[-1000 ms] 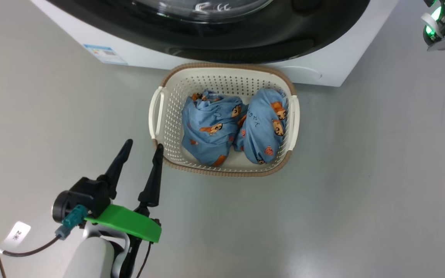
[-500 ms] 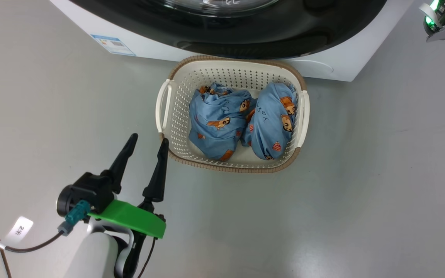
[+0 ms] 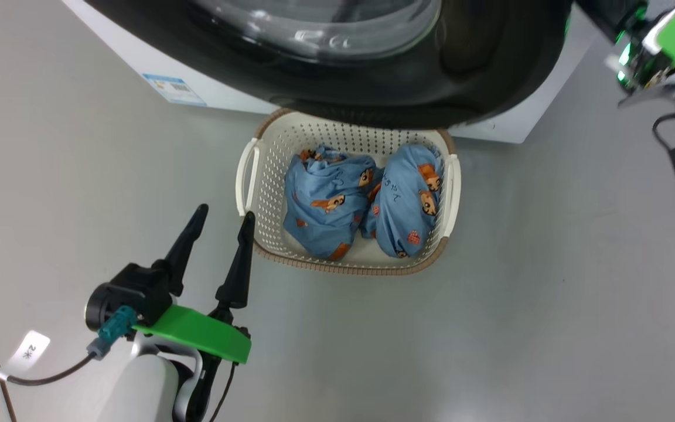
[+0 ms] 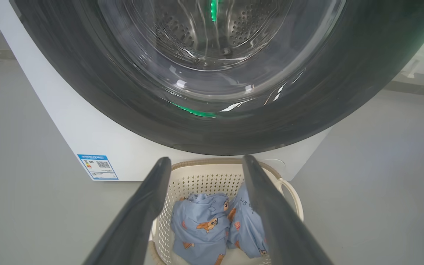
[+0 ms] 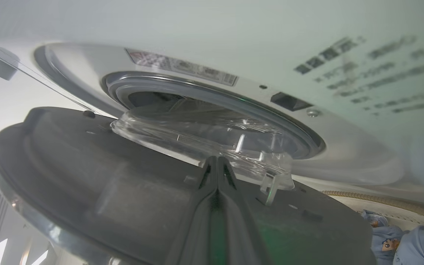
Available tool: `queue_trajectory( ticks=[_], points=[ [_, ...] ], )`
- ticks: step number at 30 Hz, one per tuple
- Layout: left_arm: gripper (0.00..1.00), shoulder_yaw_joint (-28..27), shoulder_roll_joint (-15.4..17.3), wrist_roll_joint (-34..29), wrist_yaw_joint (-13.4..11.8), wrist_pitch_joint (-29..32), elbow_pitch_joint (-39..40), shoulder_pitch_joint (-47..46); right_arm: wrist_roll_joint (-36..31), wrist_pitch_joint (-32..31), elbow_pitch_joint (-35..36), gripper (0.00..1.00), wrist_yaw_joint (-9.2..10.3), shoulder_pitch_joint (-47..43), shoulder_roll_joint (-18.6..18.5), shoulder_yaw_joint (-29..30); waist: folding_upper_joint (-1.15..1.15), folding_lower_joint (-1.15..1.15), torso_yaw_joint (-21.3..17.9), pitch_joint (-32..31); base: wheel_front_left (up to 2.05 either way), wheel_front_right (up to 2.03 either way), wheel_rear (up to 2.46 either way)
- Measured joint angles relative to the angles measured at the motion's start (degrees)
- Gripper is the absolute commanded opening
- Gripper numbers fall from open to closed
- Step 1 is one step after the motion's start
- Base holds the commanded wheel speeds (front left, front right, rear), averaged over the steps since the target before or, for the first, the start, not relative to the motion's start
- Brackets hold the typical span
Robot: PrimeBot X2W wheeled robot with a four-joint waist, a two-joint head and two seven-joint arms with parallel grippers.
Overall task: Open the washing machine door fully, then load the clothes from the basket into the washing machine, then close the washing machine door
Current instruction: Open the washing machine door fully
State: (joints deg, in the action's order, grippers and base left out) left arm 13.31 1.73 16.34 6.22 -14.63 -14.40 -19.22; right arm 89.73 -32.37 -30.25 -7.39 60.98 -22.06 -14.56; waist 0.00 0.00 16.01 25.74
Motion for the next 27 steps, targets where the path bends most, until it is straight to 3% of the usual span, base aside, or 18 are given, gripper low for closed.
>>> queue_trajectory(
  ticks=[27],
  points=[
    [1.00,-2.61,0.09,-3.44,0.27,0.00,-0.92,9.15,0.57,-4.97,6.60,0.00,0.00,-18.41,4.67,-7.26,0.00,0.00,-1.34,-13.45,0.00,0.00,0.00]
  ],
)
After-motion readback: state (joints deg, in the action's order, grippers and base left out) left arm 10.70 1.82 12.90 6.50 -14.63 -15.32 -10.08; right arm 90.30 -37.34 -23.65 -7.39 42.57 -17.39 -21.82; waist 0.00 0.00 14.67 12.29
